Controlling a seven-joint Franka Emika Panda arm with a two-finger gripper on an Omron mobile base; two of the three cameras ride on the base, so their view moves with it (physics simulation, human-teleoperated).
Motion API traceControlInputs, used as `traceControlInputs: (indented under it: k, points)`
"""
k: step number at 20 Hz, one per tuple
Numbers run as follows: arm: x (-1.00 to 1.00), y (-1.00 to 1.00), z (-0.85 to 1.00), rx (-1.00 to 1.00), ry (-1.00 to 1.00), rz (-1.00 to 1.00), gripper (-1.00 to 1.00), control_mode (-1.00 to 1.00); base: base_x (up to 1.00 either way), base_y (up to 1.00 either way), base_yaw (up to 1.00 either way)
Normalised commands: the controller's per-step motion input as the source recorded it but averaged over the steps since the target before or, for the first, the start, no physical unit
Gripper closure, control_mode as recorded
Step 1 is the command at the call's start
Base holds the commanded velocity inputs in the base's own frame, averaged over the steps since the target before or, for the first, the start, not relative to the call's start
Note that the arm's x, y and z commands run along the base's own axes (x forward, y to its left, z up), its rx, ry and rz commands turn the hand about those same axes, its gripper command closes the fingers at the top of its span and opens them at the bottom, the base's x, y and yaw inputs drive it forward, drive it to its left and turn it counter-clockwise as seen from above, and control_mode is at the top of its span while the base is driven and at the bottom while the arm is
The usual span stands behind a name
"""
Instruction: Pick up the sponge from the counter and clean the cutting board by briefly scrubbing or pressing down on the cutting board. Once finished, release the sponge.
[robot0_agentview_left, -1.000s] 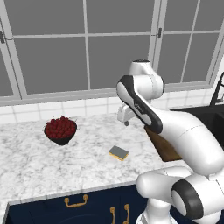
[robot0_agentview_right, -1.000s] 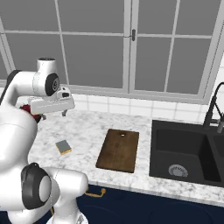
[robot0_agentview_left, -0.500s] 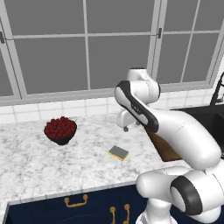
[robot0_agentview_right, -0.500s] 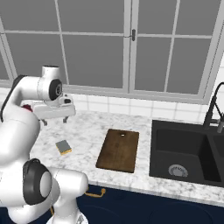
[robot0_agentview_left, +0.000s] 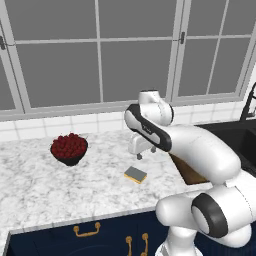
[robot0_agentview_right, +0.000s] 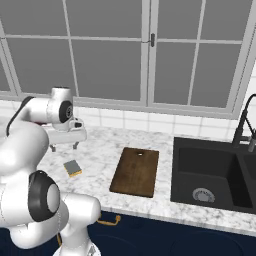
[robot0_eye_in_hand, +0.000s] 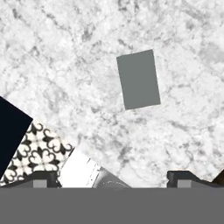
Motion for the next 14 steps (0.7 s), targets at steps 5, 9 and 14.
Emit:
traceControlInputs:
  k: [5,9,14]
  points:
    - [0.21,0.08,-0.46,0.0,0.0,0.0,-1.0,-1.0,0.0,0.0,0.0]
    - [0.18,0.0,-0.43,0.0,0.0,0.01,-1.0,-1.0,0.0,0.0,0.0]
    - [0.08,0.03,-0.45,0.0,-0.03,0.05,-1.0,-1.0,0.0,0.0,0.0]
